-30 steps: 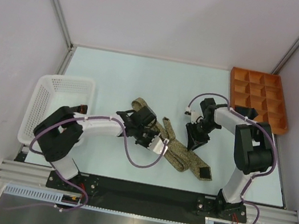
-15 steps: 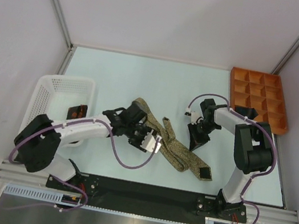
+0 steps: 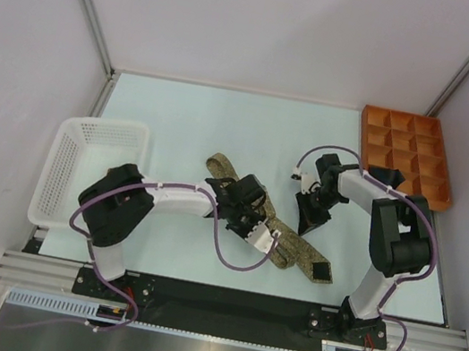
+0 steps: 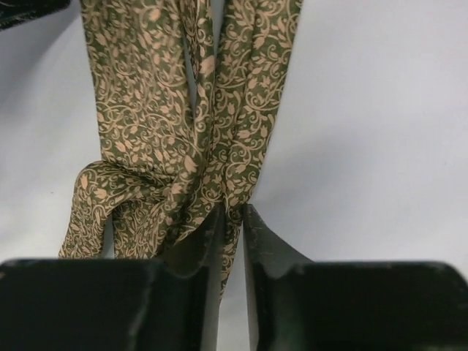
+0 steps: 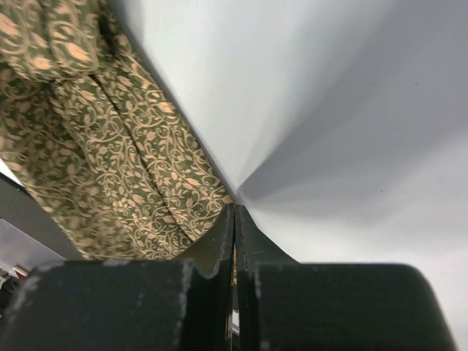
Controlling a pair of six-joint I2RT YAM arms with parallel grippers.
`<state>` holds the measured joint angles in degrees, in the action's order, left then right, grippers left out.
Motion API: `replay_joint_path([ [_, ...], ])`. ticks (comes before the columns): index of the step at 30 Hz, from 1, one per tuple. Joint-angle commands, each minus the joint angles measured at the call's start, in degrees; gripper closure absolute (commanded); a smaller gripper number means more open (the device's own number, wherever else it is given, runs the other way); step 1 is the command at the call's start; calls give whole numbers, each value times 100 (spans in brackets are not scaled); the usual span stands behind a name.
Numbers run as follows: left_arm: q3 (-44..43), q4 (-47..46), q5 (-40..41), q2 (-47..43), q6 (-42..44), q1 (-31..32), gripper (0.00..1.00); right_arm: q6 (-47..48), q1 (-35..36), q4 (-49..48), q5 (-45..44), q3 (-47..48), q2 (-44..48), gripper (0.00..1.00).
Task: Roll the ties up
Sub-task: Flatten out the tie at the center of the board.
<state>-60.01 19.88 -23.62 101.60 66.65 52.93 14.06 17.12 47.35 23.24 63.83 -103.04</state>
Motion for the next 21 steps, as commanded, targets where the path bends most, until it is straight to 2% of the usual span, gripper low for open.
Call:
replay_joint_path([
  [1,163,437,50,-577,374,-63,87,131,-95,-112,-154,-108,118,100],
  [5,516,1121,15,-1159,445,-344,94,175,-130,-147,-171,-73,92,100],
  [10,753,1614,-187,-1739,428,-1099,100,263,-122,116,-110,68,460,100],
  [13,631,1896,-442,-2038,428,-1740,100,378,-52,318,-109,77,706,100],
  [17,78,2239,-1003,-1952,226,-3126,100,500,45,459,-136,24,891,100],
  [19,-255,2266,-1302,-1820,-186,-3533,96,553,176,512,83,-20,1013,99],
  [20,-335,2275,-1451,-1767,-344,-3770,90,536,247,494,232,-46,1049,94],
  [21,-423,2266,-1418,-1688,-607,-3807,70,527,334,485,303,-55,1084,91],
])
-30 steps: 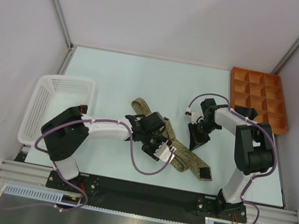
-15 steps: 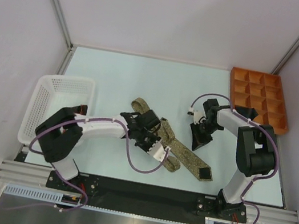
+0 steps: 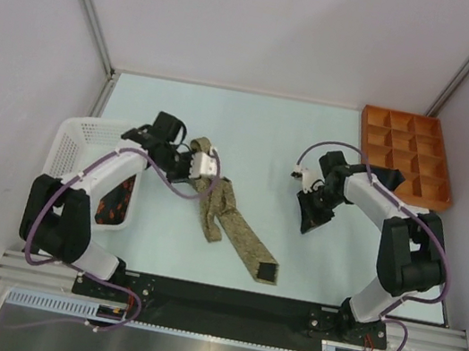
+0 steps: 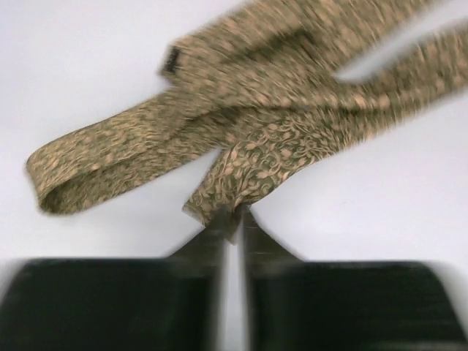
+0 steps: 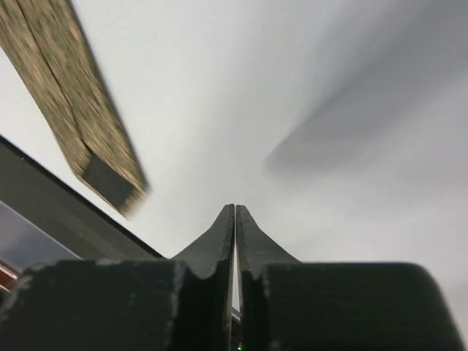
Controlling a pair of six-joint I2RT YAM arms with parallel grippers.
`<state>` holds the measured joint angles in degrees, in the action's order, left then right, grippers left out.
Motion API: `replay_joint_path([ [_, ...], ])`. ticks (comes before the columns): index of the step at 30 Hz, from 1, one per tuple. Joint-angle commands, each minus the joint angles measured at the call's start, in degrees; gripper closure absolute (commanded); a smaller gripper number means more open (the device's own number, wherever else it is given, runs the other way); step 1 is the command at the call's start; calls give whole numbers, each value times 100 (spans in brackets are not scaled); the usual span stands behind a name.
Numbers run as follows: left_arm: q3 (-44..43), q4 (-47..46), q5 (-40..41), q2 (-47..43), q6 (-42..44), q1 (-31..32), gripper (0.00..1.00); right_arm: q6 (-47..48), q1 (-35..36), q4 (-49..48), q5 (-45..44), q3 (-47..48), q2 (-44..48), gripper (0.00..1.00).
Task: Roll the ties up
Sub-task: Flatten out the tie at the center of the board.
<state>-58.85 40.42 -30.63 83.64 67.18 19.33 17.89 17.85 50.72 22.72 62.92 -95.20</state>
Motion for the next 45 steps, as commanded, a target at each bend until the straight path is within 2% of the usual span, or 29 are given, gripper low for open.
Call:
replay_joint_path([
  [1,-540,255,-673,144,-714,-457,63,119,333,149,434,37,326,88],
  [3,-435,273,-690,75,-758,-457,49,-4,588,-17,558,19,335,78],
  [6,-224,247,-760,-110,-715,-457,37,-180,852,-272,829,71,221,75],
  [8,-66,220,-725,-260,-715,-457,36,-364,905,-526,1389,124,125,70],
  [11,57,317,-821,-365,-881,-396,33,-479,1159,-931,1770,98,-103,63],
  [12,110,326,-839,-392,-899,-352,27,-471,1351,-976,1797,98,-270,62],
  [14,356,256,-813,-497,-986,-168,23,-479,1554,-1064,1806,107,-472,61],
  [16,575,89,-769,-550,-1057,-53,8,-506,1852,-1116,1736,107,-684,60],
  [18,751,-104,-751,-611,-1303,140,0,-619,2020,-1257,1490,98,-737,52],
  [25,1516,-816,-242,-1015,-1778,1133,2,-813,2513,-1424,919,133,-974,44],
  [31,2140,-1800,320,-1367,-1971,1766,3,-831,2838,-1521,278,45,-1211,46],
  [34,2395,-2363,803,-1263,-2156,2082,10,-796,2926,-1512,-73,45,-1440,51],
  [37,2387,-2557,1067,-1122,-2270,2162,29,-717,2926,-1600,-669,-33,-1537,58],
  [38,2361,-2557,1155,-1087,-2323,2154,46,-665,2935,-1635,-864,-173,-1519,60],
  [40,2282,-2426,1139,-1147,-2341,1962,66,-489,2874,-1609,-1198,-297,-1440,70],
  [41,2229,-2303,1008,-1287,-2280,1821,80,-453,2839,-1583,-1295,-376,-1405,73],
  [43,2019,-1873,771,-1454,-2174,1331,89,-331,2620,-1356,-1393,-508,-1283,79],
  [45,1730,-1452,454,-1682,-1902,1004,93,-190,2453,-1179,-1489,-569,-1221,80],
])
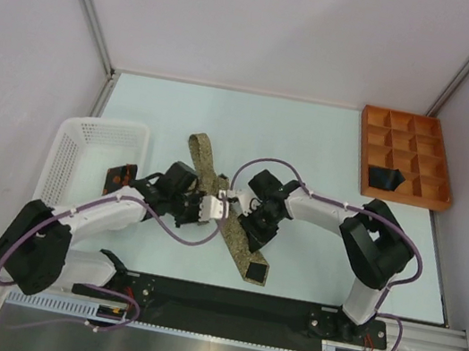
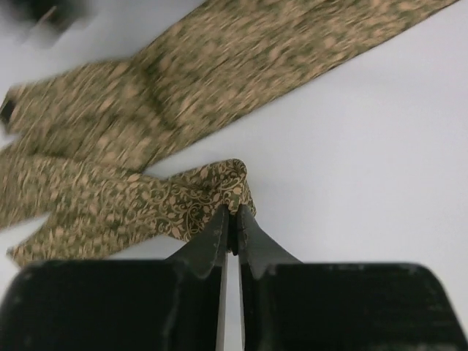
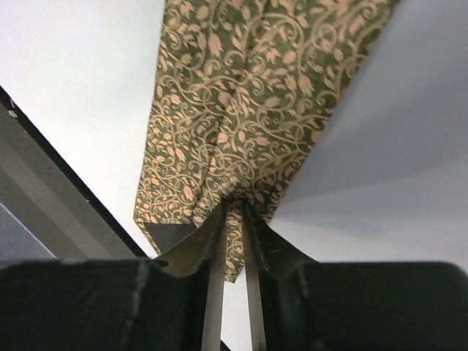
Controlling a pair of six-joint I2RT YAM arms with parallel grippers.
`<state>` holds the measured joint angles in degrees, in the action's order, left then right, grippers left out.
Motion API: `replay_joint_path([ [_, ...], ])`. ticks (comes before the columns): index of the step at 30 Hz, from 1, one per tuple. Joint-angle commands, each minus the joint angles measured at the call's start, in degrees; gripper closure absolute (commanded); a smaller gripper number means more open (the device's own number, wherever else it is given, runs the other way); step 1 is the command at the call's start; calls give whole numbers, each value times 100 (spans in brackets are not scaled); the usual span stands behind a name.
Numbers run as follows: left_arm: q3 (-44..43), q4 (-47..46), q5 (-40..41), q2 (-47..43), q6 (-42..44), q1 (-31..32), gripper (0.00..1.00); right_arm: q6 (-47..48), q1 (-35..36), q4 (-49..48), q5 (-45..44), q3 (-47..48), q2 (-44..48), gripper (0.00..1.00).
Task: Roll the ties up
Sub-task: Flatten out the tie at the center of the board.
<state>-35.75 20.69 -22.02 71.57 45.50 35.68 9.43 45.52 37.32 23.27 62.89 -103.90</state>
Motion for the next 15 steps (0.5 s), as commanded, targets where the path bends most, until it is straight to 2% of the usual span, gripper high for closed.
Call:
replay_joint_path([
  [1,-687,576,-443,-530,336,-937,93,848,-524,309,-1684,-585,-264,81],
  [4,-1214,560,-496,-355,416,-1622,94,1322,-964,521,-2052,-594,-245,82],
  [5,-1381,420,-427,-206,234,-1782,94,1420,-1323,548,-2124,-533,-262,82],
  [7,-1916,278,-417,277,-170,-2194,93,1553,-1580,705,-2160,-166,-141,81],
  [8,-2214,217,-487,479,-294,-2319,93,1518,-1755,872,-1768,-7,-44,74],
  [10,-2436,59,-461,647,-594,-2338,92,1220,-1652,987,-1379,486,236,62],
  [11,-2602,15,-435,691,-664,-2338,92,1097,-1538,1040,-1056,609,291,51],
  [14,-2850,-126,-243,876,-910,-2355,92,552,-836,682,-859,847,475,34],
  [15,-2894,-135,-224,946,-989,-2373,92,447,-669,515,-929,830,484,32],
])
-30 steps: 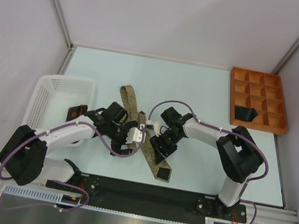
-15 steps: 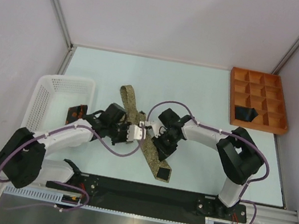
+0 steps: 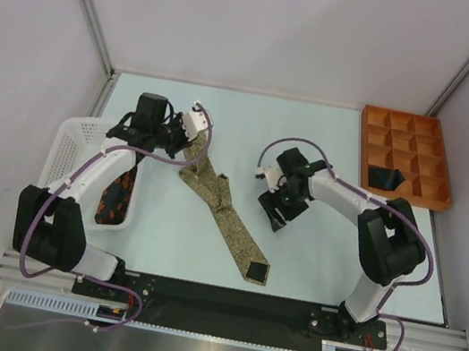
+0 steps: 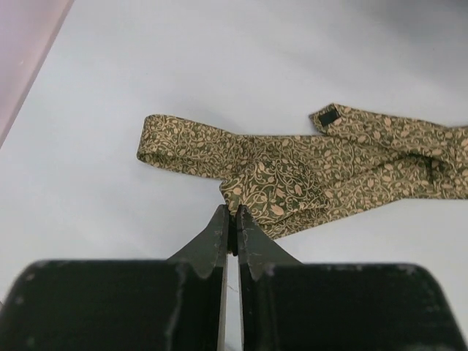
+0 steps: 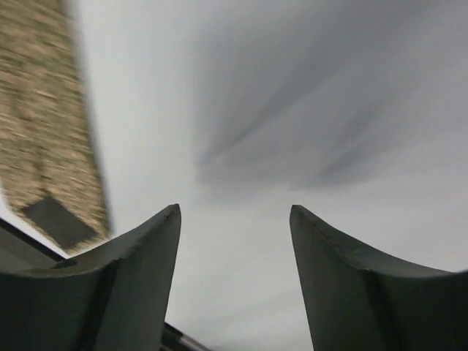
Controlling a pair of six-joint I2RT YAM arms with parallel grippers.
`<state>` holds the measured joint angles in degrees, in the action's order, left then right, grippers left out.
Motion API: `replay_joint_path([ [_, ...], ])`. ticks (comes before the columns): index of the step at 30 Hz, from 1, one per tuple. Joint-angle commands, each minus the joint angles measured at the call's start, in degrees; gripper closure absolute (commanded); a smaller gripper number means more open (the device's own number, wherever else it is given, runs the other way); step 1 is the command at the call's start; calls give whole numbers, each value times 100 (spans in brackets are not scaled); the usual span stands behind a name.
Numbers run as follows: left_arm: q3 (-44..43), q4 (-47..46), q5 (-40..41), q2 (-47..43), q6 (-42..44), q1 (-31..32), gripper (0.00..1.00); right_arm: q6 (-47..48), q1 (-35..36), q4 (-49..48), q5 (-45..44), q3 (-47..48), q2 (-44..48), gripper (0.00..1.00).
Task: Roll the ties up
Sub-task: Flatten out the tie at the center of the board.
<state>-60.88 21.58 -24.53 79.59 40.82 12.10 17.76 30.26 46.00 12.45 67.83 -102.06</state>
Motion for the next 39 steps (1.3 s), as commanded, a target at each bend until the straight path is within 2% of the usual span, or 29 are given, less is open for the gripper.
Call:
replay_joint_path([
  [1,-459,-216,36,179,-566,-41,92,-492,1198,-494,92,292,249,29],
  [2,-477,-216,19,197,-610,-84,92,-527,1341,-748,-74,283,170,27],
  [8,-530,-172,-51,224,-856,-155,91,-677,2070,-961,-278,528,-708,25],
  [11,-451,-181,-52,136,-874,-173,90,-695,2325,-996,-365,486,-859,25],
  [13,-398,-190,-51,101,-917,-199,90,-669,2563,-1022,-427,389,-956,30],
  [14,-381,-198,-60,74,-961,-225,90,-625,2633,-1005,-506,258,-973,43],
  [16,-354,-164,-130,48,-997,-269,90,-476,2739,-961,-629,91,-1035,62],
  [17,-354,-137,-165,4,-971,-287,90,-423,2731,-918,-795,-6,-1035,82],
  [19,-284,-111,-288,-58,-979,-304,91,-221,2599,-882,-954,-349,-886,100],
  [22,-292,187,-691,-198,-848,-305,91,208,2136,-654,-1007,-762,-318,100],
  [24,-354,703,-1297,-251,-655,-305,91,639,1836,-365,-1016,-946,70,100],
  [26,-442,1205,-1885,-269,-375,-296,89,1456,1151,13,-911,-1263,695,100],
  [27,-425,1243,-1975,-312,-364,-296,89,1772,870,171,-885,-1455,879,100],
  [28,-355,1243,-1985,-313,-364,-296,89,2488,372,364,-928,-1544,1177,100],
  [31,-345,998,-1845,-147,-390,-313,87,3609,-405,611,-989,-1886,1504,100],
  [32,-371,762,-1749,-50,-469,-305,85,4238,-833,647,-1007,-1923,1592,100],
  [34,-494,506,-1678,291,-609,-322,79,4665,-1170,700,-1077,-1949,1567,100],
  [35,-547,305,-1582,424,-715,-331,72,5015,-1424,700,-1078,-1932,1523,100],
  [36,-704,242,-1328,591,-759,-322,69,5114,-1531,691,-1095,-1897,1470,97],
  [37,-793,250,-1274,862,-768,-366,63,5150,-1593,700,-1121,-1844,1444,91],
  [38,-898,433,-1238,1004,-707,-392,48,5063,-1733,726,-1096,-1652,1365,87],
  [39,-1038,513,-1090,1101,-655,-418,42,4958,-1769,805,-1069,-1537,1338,83],
])
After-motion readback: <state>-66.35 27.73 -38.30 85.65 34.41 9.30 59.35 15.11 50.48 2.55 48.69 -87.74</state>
